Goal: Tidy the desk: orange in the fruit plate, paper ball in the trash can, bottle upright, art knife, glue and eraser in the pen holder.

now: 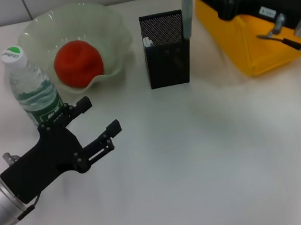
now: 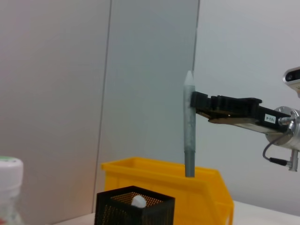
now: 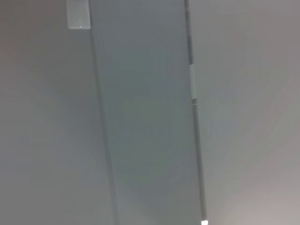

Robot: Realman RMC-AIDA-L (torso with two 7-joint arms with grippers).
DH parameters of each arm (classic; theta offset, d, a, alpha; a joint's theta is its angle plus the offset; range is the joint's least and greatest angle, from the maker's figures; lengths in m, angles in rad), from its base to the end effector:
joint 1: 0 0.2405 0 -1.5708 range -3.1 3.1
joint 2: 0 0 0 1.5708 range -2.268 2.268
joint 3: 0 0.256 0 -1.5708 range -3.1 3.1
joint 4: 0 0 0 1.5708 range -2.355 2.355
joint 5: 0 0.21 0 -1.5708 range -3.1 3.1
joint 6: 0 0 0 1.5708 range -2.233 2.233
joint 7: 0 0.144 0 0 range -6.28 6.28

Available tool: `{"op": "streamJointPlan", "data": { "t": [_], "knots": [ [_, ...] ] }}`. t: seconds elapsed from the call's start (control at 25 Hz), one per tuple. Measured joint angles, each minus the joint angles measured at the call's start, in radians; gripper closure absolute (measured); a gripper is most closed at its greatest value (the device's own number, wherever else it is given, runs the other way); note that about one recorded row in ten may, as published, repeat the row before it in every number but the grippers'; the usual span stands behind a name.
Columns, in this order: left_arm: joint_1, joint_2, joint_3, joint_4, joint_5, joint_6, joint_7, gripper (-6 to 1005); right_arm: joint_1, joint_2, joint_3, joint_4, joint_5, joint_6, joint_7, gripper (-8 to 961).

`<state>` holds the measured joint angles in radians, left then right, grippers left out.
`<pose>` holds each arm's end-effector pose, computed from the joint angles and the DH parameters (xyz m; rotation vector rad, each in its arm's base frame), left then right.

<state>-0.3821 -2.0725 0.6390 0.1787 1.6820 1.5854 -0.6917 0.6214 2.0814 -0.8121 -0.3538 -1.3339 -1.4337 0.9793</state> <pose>-0.2990 0.2576 -0.0423 -2.3973 -0.4312 -1.0079 0.2141 0.3697 -0.0054 -2.2878 0.3820 1.1872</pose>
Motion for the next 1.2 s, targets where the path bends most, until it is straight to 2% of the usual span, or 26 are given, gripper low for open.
{"op": "streamJointPlan", "data": {
  "t": [0.6, 1.2],
  "knots": [
    [-0.005, -0.003, 0.005, -0.056, -0.025, -0.039, 0.037, 199, 0.128, 0.006, -0.006, 0.121, 0.045, 0.241, -0.024, 826],
    [-0.012, -0.003, 0.008, -0.073, -0.025, -0.041, 0.049, 200, 0.148, 0.006, -0.048, 0.155, 0.037, 0.327, -0.028, 826]
  ]
}}
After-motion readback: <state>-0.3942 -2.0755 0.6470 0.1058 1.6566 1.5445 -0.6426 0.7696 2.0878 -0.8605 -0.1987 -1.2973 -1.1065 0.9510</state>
